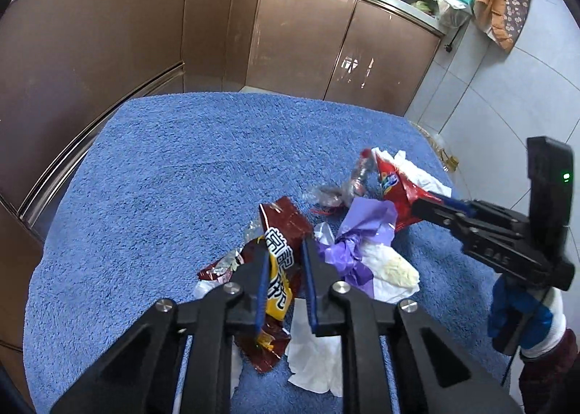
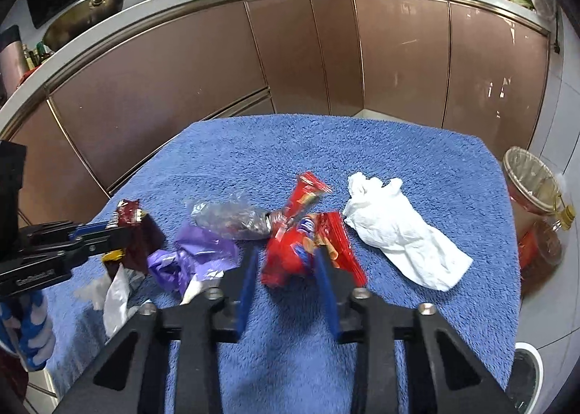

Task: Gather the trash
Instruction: 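Grasp the brown snack bag with the left gripper while the right gripper grasps the red snack bag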

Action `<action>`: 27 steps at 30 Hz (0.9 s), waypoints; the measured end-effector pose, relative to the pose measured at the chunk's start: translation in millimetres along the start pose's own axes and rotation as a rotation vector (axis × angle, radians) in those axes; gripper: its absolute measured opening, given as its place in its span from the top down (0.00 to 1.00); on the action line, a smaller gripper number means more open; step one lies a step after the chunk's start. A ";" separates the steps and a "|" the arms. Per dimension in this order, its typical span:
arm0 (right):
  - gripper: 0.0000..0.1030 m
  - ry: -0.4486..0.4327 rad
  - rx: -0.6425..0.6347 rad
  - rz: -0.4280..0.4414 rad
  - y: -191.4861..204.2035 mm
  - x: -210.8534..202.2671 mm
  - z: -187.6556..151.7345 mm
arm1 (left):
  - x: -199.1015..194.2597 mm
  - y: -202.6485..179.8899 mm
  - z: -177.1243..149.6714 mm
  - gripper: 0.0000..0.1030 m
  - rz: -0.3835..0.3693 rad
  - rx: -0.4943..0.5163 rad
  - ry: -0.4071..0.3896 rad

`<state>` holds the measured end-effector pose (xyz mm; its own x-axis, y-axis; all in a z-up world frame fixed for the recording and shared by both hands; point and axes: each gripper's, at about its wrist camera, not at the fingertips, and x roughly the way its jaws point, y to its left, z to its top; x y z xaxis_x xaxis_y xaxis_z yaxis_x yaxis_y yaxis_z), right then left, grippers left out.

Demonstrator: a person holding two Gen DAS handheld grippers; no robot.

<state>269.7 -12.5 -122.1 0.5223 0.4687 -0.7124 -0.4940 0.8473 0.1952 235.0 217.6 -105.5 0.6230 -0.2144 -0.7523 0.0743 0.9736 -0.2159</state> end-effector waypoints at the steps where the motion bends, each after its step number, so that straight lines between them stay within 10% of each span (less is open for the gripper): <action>1: 0.77 0.002 0.003 0.003 -1.0 1.7 0.0 | -1.3 0.5 0.2 0.85 -0.002 -0.005 -0.002; 27: 0.89 -0.200 -0.035 -0.013 29.4 -153.1 -19.2 | -148.1 -11.5 -7.3 0.87 -0.034 -0.041 -0.241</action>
<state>161.9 -64.2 -20.1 0.6549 0.5011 -0.5657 -0.5083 0.8460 0.1609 136.2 237.5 3.8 0.7889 -0.2172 -0.5749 0.0695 0.9610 -0.2677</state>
